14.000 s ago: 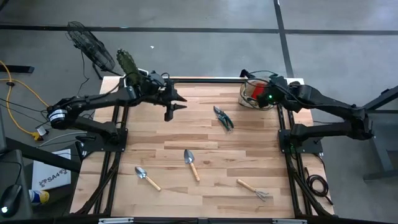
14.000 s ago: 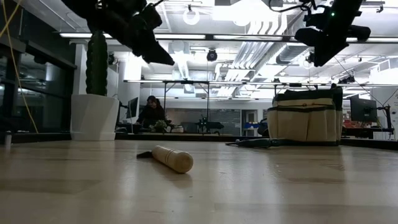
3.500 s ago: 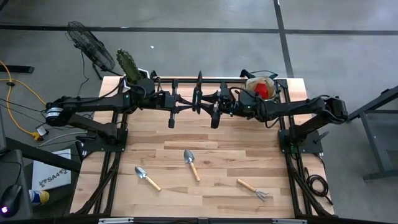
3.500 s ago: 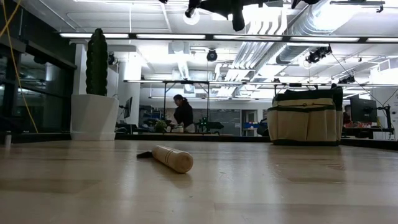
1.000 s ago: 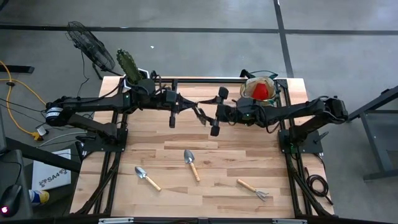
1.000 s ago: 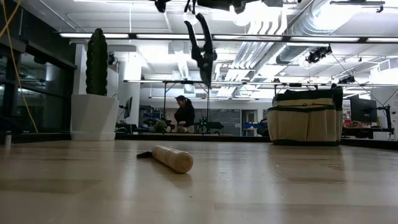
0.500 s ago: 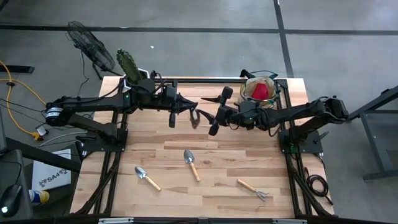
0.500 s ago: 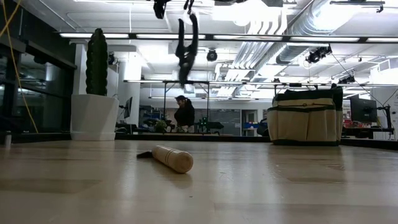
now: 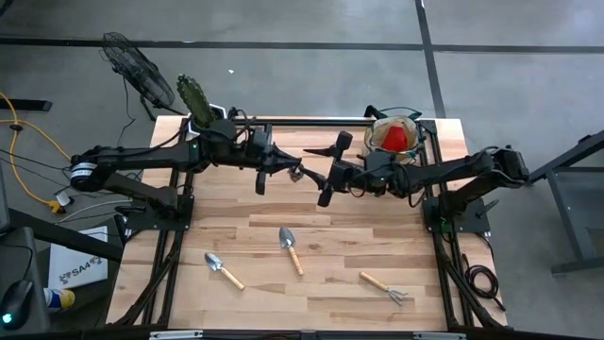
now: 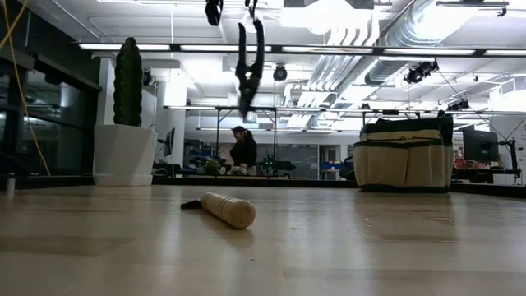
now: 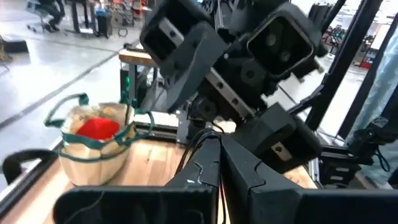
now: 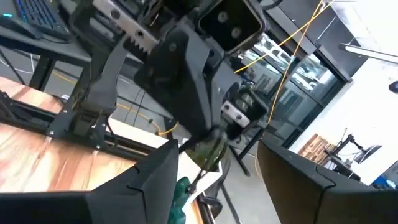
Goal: Pick & Place Garden tools in Gardening bag
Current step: Put the green shear scissor into the gardening bag
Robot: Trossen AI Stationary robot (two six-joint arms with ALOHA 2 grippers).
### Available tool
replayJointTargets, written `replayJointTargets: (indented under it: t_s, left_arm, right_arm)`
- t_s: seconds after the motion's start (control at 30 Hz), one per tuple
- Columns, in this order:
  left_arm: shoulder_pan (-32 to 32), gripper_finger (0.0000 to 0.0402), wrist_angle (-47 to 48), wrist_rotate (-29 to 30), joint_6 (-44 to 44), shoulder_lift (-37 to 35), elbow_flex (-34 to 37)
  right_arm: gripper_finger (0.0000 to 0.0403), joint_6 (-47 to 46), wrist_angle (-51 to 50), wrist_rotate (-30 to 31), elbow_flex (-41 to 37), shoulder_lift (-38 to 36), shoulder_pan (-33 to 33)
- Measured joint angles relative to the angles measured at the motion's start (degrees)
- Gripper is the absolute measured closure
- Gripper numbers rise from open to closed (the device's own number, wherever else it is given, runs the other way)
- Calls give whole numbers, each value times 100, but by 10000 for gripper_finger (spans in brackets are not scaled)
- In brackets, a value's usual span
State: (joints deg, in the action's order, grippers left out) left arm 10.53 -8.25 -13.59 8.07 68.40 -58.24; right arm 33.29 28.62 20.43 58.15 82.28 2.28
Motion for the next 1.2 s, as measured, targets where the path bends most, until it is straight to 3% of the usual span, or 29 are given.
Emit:
replayJointTargets:
  t_s: [0.17, 0.6, 0.83, 0.93, 1.2]
  left_arm:
    - [1, 401, -154, -250, 144, 131, -2]
    - [-1, 401, -235, -255, 171, 205, 0]
    - [1, 401, -230, 49, -26, 205, 0]
    - [-1, 401, -230, 101, -65, 205, 0]
    - [-1, 401, -281, 114, -220, 205, 0]
  right_arm:
    - [190, 1, 3, -157, 0, 24, -52]
    - [190, 94, -181, 12, 0, 39, 76]
    - [190, -631, -188, 1344, 0, 12, 420]
    - [190, -812, -196, 1613, 0, 0, 610]
    - [190, -2234, -334, 725, 0, 9, 586]
